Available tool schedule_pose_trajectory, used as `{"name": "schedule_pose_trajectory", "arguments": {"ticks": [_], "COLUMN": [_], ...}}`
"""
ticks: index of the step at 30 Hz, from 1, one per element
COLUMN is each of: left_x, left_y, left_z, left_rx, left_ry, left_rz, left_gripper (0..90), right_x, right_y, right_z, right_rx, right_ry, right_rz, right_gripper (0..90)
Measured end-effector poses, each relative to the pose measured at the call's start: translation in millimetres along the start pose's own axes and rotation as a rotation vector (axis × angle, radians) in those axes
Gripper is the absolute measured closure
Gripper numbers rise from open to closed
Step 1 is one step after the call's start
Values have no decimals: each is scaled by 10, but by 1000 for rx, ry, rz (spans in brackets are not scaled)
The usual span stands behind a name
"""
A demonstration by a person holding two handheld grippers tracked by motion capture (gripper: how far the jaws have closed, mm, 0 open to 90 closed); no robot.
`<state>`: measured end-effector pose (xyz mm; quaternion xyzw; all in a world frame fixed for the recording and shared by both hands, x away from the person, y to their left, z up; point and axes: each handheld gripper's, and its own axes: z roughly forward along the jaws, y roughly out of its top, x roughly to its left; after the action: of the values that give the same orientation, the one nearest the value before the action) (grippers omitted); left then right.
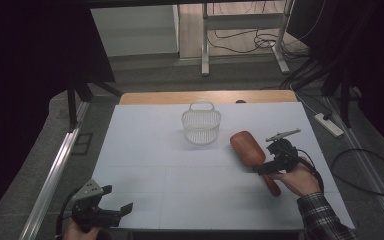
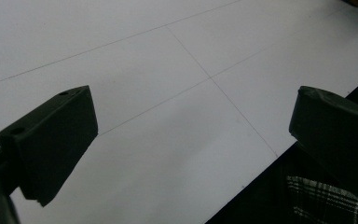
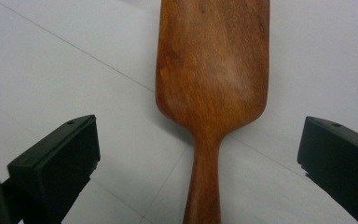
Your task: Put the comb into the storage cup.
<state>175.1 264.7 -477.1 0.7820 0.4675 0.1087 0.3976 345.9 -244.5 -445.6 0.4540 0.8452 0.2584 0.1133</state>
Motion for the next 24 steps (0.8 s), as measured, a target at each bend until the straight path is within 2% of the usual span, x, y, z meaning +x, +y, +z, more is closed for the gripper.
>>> {"name": "schedule_pose_trajectory", "arguments": {"ticks": [10,15,24], "left_x": [3,3,6], "left_y": [-1,-1,-1], "left_z": [0,1,1], "left_rx": [0,0,-1], "left_ry": [-3,-3,-3], "left_rz": [-1,-1,-4], "left_gripper": [10,10,10], "right_x": [5,-31,-71], "right_y": [64,27,-65], "right_z": [112,149,307], "right_rx": [38,54,113], "right_ry": [-25,-14,-27], "right_rz": [-17,-2,-3], "right_gripper": [0,0,0]}}
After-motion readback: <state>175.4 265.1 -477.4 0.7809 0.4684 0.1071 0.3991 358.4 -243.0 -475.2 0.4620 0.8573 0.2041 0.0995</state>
